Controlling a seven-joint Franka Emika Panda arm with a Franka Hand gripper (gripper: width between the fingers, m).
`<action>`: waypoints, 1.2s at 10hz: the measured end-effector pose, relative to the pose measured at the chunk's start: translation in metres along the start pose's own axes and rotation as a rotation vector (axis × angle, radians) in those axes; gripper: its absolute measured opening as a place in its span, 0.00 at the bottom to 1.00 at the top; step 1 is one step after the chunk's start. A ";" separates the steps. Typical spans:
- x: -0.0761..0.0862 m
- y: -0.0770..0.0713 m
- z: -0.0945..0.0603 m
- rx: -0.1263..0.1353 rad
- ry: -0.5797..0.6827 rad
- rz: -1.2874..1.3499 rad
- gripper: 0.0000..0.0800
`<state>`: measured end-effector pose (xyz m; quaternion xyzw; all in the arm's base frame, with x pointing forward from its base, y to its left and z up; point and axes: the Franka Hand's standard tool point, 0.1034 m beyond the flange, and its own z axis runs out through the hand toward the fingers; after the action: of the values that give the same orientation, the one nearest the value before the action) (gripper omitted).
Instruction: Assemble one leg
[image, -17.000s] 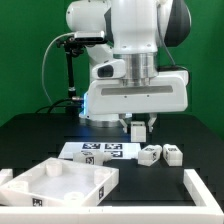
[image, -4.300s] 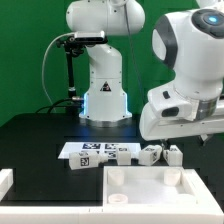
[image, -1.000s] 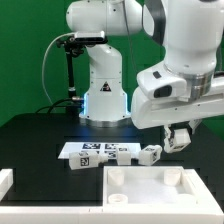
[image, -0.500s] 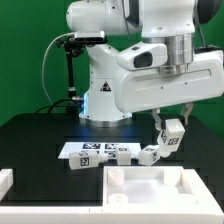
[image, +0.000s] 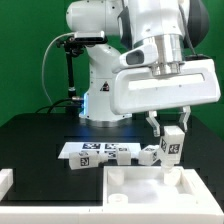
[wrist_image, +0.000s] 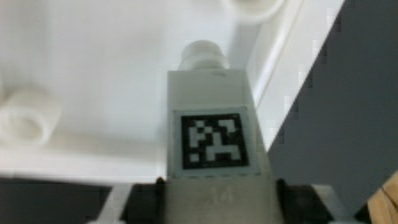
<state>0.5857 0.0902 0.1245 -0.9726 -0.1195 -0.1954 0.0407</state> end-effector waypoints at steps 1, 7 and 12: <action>0.005 -0.001 0.000 -0.005 0.032 0.000 0.36; 0.020 0.000 0.016 -0.030 0.169 -0.003 0.36; 0.032 -0.010 0.031 -0.011 0.151 -0.020 0.36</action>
Offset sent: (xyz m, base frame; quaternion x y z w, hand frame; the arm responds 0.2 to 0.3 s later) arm 0.0000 0.0000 0.0000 0.0000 0.1296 0.0000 0.9916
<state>0.6232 0.1110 0.1090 -0.9540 -0.1249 -0.2693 0.0424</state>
